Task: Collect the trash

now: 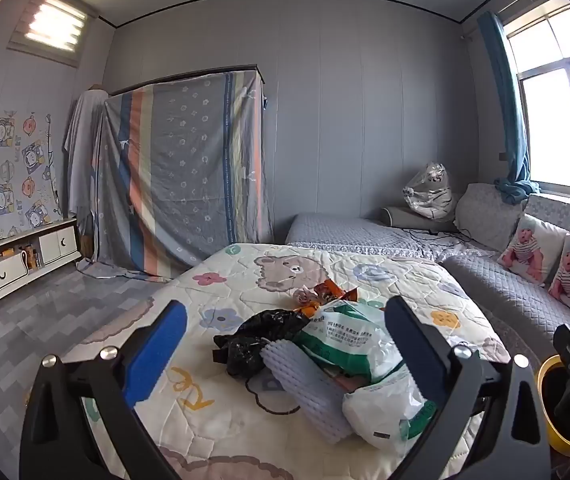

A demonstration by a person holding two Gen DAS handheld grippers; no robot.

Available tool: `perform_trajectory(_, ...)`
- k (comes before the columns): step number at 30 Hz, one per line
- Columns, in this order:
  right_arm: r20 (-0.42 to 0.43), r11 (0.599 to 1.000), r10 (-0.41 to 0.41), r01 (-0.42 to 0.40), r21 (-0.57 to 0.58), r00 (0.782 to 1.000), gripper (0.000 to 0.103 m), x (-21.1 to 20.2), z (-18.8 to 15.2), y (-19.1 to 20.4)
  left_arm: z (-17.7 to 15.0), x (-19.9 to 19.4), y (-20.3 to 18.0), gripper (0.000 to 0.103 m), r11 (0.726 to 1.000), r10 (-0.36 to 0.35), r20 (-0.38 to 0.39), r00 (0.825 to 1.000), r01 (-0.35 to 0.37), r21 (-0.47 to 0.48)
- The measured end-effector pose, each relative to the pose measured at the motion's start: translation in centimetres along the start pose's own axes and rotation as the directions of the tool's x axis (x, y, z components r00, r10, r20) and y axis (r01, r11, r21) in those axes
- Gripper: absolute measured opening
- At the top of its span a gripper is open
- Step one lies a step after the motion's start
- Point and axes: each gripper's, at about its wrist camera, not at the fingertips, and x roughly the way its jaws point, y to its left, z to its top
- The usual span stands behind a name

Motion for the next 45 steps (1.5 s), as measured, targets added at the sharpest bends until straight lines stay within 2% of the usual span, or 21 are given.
perform_trajectory(45, -0.012, 1.0, 0.002, -0.002, 0.011, 1.0, 0.095, 0.29, -0.19, -0.24, -0.01, 0.32, -0.04, 0.096, 1.0, 0.004, -0.01, 1.0, -0.004, 0.002)
